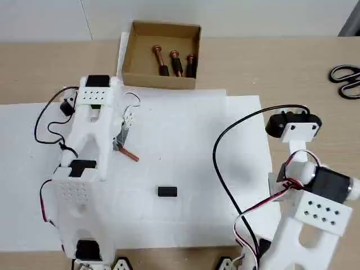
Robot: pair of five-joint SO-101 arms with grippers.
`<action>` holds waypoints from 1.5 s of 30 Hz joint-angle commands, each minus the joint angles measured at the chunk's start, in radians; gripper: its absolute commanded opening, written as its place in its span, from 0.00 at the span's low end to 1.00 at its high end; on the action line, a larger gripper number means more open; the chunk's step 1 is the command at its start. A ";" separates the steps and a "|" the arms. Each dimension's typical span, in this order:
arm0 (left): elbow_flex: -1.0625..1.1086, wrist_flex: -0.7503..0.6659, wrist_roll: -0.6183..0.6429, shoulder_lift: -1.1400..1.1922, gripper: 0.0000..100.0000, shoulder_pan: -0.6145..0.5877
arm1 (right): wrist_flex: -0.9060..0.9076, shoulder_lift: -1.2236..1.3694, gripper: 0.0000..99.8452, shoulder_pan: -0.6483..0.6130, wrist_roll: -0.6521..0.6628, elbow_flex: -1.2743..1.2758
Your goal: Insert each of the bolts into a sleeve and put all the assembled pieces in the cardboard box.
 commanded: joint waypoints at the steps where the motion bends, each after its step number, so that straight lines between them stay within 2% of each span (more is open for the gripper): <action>1: -0.008 0.014 -0.002 0.008 0.06 -0.009 | -0.019 -0.008 0.00 0.010 0.006 -0.005; 17: -0.019 0.014 -0.078 0.041 0.06 -0.100 | -0.019 -0.008 0.00 0.010 0.006 -0.005; 28: -0.007 0.012 -0.075 0.051 0.06 -0.084 | -0.019 -0.008 0.00 0.010 0.006 -0.005; 36: -0.007 0.012 -0.072 0.173 0.03 -0.078 | -0.019 -0.008 0.00 0.010 0.006 -0.005; 40: -0.008 0.012 -0.072 0.126 0.01 -0.072 | -0.019 -0.008 0.00 0.008 0.006 -0.005; 45: -0.008 0.014 -0.077 -0.057 0.01 -0.046 | -0.019 -0.012 0.00 0.007 0.006 -0.005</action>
